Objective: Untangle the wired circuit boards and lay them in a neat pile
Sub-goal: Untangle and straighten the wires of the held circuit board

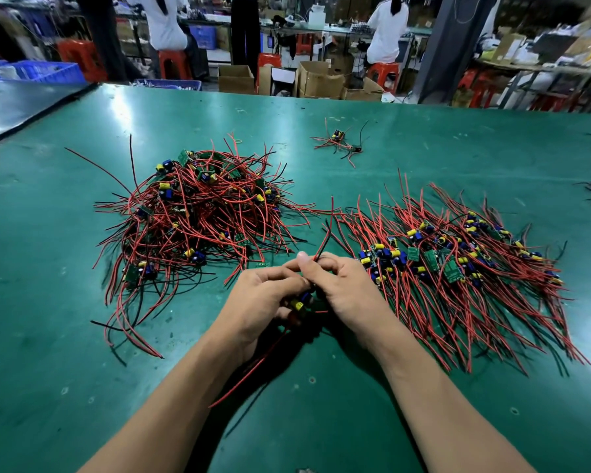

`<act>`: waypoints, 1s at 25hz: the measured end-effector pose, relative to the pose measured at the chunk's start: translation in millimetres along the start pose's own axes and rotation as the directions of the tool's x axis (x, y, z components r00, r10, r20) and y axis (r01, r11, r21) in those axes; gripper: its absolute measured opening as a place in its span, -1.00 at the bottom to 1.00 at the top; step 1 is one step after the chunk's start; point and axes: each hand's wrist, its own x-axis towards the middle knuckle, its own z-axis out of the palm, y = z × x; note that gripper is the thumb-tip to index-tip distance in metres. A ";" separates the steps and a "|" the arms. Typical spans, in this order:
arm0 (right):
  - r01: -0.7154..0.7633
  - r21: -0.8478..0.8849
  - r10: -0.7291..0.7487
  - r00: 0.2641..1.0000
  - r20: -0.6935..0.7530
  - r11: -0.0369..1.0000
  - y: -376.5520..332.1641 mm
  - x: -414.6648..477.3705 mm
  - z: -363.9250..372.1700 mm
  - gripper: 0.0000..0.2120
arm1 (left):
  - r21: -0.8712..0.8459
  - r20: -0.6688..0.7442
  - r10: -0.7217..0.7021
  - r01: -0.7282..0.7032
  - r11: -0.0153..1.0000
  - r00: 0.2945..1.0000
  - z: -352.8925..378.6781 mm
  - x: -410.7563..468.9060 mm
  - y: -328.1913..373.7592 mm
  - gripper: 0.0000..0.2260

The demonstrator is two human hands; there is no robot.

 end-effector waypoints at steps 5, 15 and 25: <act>-0.203 0.155 0.210 0.977 -0.034 0.967 -4.2 5.5 -7.0 -0.54 | 0.074 0.039 -0.005 0.002 0.997 0.999 0.7 -1.1 -0.2 -0.81; -0.202 0.385 0.218 0.976 0.003 0.901 -5.8 9.7 -21.5 -0.45 | 0.119 0.113 -0.011 -0.002 0.993 0.994 -1.3 -4.2 -1.5 -0.80; -0.172 0.221 0.152 0.983 0.104 0.960 0.7 -0.3 -7.1 -0.75 | 0.055 0.071 0.045 -0.049 0.997 0.996 -5.2 -0.1 -5.4 -0.85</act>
